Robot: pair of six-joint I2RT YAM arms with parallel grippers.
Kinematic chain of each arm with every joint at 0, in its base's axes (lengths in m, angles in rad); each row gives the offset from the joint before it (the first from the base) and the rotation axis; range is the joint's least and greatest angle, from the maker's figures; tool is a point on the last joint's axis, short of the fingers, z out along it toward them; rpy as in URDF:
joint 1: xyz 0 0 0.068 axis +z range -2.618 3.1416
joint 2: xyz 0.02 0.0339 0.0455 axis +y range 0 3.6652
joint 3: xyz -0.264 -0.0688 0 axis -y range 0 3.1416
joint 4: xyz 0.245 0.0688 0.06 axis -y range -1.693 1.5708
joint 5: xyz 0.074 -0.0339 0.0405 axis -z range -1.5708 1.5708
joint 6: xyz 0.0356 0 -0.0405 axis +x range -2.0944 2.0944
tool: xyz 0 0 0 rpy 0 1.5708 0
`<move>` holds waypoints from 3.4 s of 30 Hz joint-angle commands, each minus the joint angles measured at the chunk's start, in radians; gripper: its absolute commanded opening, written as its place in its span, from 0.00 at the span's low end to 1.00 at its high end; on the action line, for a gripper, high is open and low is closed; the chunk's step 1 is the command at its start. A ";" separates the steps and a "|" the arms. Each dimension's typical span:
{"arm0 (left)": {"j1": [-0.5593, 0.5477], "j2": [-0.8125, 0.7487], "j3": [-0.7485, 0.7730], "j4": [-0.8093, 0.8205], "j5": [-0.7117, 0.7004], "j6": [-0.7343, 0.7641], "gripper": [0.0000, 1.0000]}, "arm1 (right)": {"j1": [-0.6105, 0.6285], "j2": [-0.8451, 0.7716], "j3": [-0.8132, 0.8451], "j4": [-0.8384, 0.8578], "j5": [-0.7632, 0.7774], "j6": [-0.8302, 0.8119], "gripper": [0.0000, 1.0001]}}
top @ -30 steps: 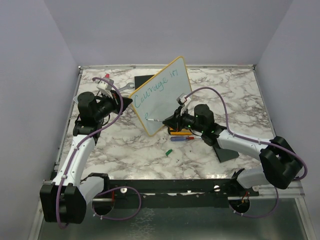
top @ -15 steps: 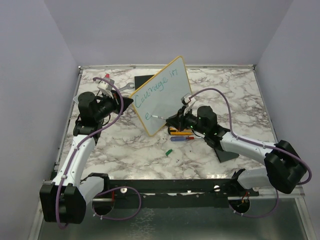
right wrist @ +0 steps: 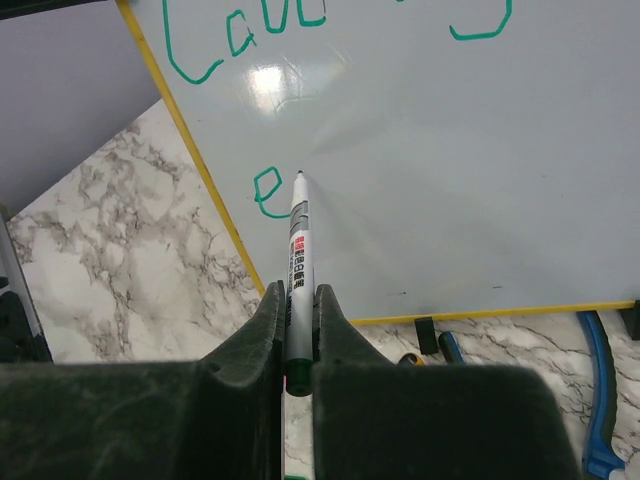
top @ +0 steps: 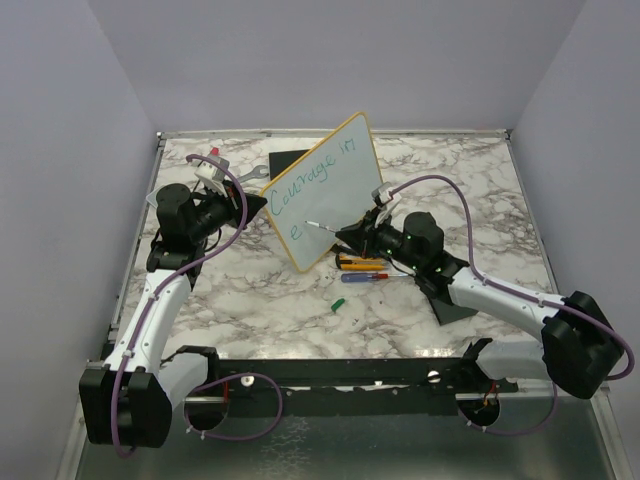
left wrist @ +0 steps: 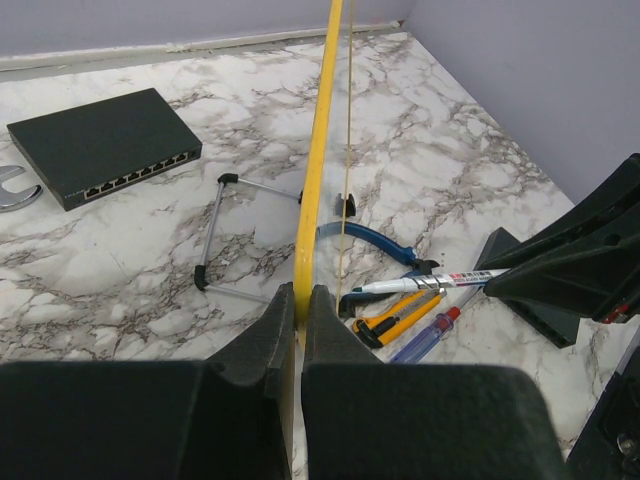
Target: Write a sentence on the whiteboard
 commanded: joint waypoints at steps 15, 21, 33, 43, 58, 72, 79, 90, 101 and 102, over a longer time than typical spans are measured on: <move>-0.002 -0.002 -0.005 0.018 0.003 0.009 0.00 | -0.027 0.067 0.057 0.074 -0.063 -0.042 0.01; -0.002 0.002 -0.003 0.019 0.005 0.009 0.00 | -0.026 0.096 0.080 0.070 -0.090 -0.051 0.01; -0.001 0.002 -0.002 0.019 0.006 0.009 0.00 | -0.026 0.116 0.059 0.040 -0.033 -0.043 0.00; -0.002 -0.002 -0.002 0.018 0.008 0.008 0.00 | -0.027 0.102 -0.017 0.032 0.009 -0.021 0.01; -0.003 -0.007 -0.003 0.019 0.009 0.008 0.00 | -0.026 0.068 0.015 0.041 0.049 -0.012 0.01; -0.004 -0.011 -0.004 0.018 0.008 0.008 0.00 | -0.027 0.063 0.066 0.042 0.047 -0.035 0.01; -0.002 -0.010 -0.004 0.019 0.007 0.008 0.00 | -0.026 0.008 0.030 0.021 0.045 -0.033 0.01; -0.003 -0.010 -0.005 0.019 0.009 0.007 0.00 | -0.027 -0.001 -0.003 -0.014 0.068 -0.025 0.01; -0.003 -0.007 -0.004 0.019 0.008 0.008 0.00 | -0.027 0.047 0.015 0.013 0.027 -0.028 0.00; -0.003 -0.007 -0.004 0.019 0.009 0.008 0.00 | -0.026 0.051 0.017 0.015 0.024 -0.028 0.00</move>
